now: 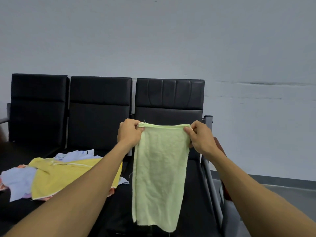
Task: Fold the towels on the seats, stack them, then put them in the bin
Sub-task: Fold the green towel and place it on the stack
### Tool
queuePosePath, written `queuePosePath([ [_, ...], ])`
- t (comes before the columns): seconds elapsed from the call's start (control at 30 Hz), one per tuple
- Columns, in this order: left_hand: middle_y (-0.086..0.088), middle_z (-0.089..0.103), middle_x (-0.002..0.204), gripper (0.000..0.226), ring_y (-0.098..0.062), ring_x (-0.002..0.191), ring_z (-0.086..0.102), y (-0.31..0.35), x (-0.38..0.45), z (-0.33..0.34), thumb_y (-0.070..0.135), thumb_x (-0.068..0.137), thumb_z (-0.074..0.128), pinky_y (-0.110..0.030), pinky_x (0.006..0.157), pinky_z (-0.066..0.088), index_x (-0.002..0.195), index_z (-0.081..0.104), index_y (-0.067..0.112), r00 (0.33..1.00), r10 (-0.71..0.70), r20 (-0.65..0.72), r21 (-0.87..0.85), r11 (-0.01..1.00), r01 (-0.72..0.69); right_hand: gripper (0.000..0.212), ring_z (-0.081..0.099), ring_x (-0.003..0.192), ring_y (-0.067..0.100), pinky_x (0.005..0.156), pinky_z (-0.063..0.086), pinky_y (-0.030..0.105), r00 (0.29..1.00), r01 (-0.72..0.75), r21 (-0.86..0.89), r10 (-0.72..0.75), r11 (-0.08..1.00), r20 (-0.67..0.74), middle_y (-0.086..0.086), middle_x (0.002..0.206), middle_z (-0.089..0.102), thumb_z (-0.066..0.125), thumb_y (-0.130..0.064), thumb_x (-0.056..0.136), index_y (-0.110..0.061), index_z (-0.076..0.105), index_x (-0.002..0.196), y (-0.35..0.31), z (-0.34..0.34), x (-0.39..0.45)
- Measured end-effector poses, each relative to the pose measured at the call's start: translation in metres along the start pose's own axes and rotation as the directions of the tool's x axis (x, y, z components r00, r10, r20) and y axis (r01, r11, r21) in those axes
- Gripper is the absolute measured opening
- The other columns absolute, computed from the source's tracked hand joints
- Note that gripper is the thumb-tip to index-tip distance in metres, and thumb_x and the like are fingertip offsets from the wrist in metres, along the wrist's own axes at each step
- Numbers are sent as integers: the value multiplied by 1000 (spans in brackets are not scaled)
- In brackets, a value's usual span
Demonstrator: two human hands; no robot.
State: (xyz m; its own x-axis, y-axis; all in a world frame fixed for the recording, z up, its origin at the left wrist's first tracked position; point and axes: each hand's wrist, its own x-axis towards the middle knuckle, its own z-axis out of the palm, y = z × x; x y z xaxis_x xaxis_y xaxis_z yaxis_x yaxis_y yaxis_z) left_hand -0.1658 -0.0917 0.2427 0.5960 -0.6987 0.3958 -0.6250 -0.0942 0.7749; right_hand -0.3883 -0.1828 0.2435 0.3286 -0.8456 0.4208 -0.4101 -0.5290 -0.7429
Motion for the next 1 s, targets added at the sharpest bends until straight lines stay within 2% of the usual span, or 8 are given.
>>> queuePosePath([
  [0.1,-6,70,90,18,-23,73,72,0,4,7,11,99,61,-31,60,60,87,71,20,1000,-2,-9,-78,997,1,28,68,58,21,65,60,45,999,-39,103,40,994,-4,6,86,63,50,-30,104,-4,53,96,4,6,4],
  [0.23,-6,64,93,17,-24,80,68,-4,5,17,11,102,50,-38,63,58,93,63,16,1000,26,14,-77,997,-25,28,63,59,21,49,52,25,999,-39,63,41,997,-20,7,90,61,43,-33,106,-7,49,98,8,12,6],
  [0.3,-5,62,94,15,-22,86,60,-7,3,21,13,103,46,-35,63,47,98,59,18,998,35,54,-45,998,-33,27,60,68,24,44,45,18,999,-45,49,45,998,-8,9,92,60,40,-33,107,-9,48,99,13,13,5],
  [0.43,-1,60,92,15,-17,83,55,-9,-9,20,14,105,42,-31,62,39,100,55,18,991,34,133,-53,998,-27,24,55,75,20,63,53,39,999,-51,41,50,998,13,1,88,57,40,-33,107,-14,48,95,20,12,-4],
  [0.6,-4,60,98,14,-19,84,54,-9,-25,17,17,105,41,-32,63,38,102,54,18,987,30,161,-40,999,-23,27,48,76,6,64,39,24,997,-41,6,41,999,-68,-7,87,54,42,-31,106,-8,54,100,17,7,-21],
  [0.7,-1,58,96,15,-14,79,51,-6,-32,20,16,105,40,-29,60,36,102,54,16,988,28,153,-56,998,-19,24,46,75,6,63,38,20,992,-41,45,46,998,-117,-8,87,51,42,-30,106,-9,52,99,16,7,-28],
  [0.9,-3,60,100,18,-24,95,53,-25,-34,48,17,103,40,-34,67,36,108,57,13,984,-27,175,6,1000,26,20,51,78,5,63,38,17,986,-104,56,110,993,-127,-11,87,53,45,-31,105,-13,53,101,45,23,-27],
  [1.0,3,55,84,19,-22,88,51,-53,-32,74,17,103,44,-34,66,32,86,53,16,981,-79,180,66,995,68,21,53,73,5,58,36,20,983,-160,46,163,986,-79,-7,84,58,49,-31,104,-13,57,96,75,42,-27],
])
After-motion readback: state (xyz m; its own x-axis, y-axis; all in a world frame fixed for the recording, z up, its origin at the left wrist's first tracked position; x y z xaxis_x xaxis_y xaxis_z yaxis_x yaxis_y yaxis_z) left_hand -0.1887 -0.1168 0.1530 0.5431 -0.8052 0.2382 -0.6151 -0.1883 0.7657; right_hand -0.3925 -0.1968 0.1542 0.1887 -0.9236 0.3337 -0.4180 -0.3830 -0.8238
